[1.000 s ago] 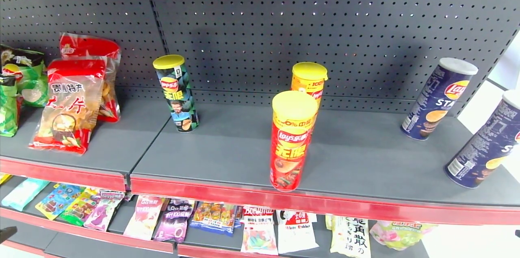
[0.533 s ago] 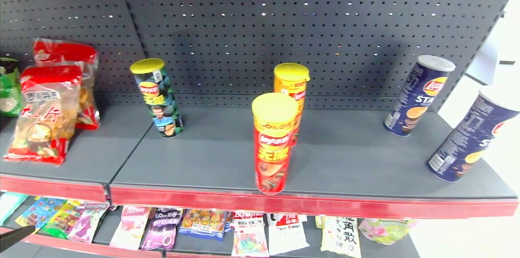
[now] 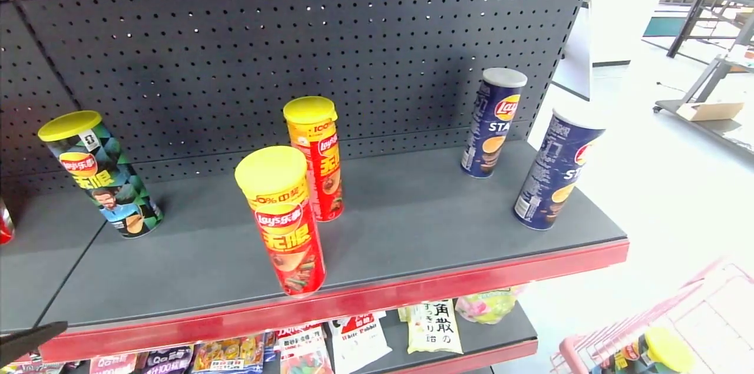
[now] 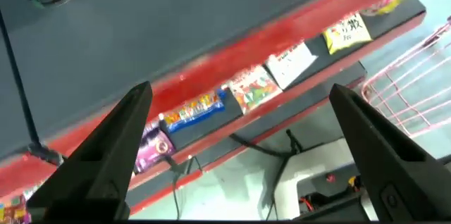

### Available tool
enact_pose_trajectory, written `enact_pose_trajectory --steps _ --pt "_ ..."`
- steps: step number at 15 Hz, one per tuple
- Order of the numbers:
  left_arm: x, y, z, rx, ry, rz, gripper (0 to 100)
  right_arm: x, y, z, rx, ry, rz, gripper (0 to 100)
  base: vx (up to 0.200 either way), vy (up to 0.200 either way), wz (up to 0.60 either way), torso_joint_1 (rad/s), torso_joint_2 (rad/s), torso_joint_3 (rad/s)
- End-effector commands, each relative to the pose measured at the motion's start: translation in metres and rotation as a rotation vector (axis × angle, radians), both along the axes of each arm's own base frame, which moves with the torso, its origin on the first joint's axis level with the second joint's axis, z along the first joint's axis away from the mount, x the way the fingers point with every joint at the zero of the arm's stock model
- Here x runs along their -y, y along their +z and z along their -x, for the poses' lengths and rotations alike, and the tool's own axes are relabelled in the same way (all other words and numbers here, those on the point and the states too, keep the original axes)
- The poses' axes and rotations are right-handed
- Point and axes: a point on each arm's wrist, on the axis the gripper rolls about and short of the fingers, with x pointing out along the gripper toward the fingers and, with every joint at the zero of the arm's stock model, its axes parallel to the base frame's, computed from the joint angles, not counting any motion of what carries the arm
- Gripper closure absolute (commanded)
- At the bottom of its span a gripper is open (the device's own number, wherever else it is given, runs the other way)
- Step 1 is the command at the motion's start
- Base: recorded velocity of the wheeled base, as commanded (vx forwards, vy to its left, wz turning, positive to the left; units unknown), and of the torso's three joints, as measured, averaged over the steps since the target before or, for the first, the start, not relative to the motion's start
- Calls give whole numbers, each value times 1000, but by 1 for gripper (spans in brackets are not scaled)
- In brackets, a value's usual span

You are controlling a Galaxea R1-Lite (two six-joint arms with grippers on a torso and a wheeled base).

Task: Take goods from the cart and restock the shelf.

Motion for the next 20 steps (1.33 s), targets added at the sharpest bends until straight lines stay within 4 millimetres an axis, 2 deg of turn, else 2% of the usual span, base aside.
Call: enact_pose_trajectory --steps 1,2,4,6,8,15,20 --pt "4 -3 -25 -59 -23 -11 0 4 -9 8 53 -33 0 0 0 0 0 0 0 0" --pt "6 -4 -47 -65 -10 -18 0 5 -12 11 82 -62 -6 0 0 0 0 0 0 0" --pt "9 -10 -74 -82 67 -33 0 7 -12 18 135 -101 -27 0 0 0 0 0 0 0" --pt "28 -16 -103 -91 160 21 0 7 -14 22 167 -178 -31 0 0 0 0 0 0 0" --pt "46 -22 -123 -95 237 64 0 6 -19 23 167 -197 -32 0 0 0 0 0 0 0" --pt "62 -36 -138 -178 203 24 0 5 -31 19 120 -194 -40 0 0 0 0 0 0 0" --pt "73 -30 -161 -159 191 34 0 5 -31 19 107 -196 -45 0 0 0 0 0 0 0"
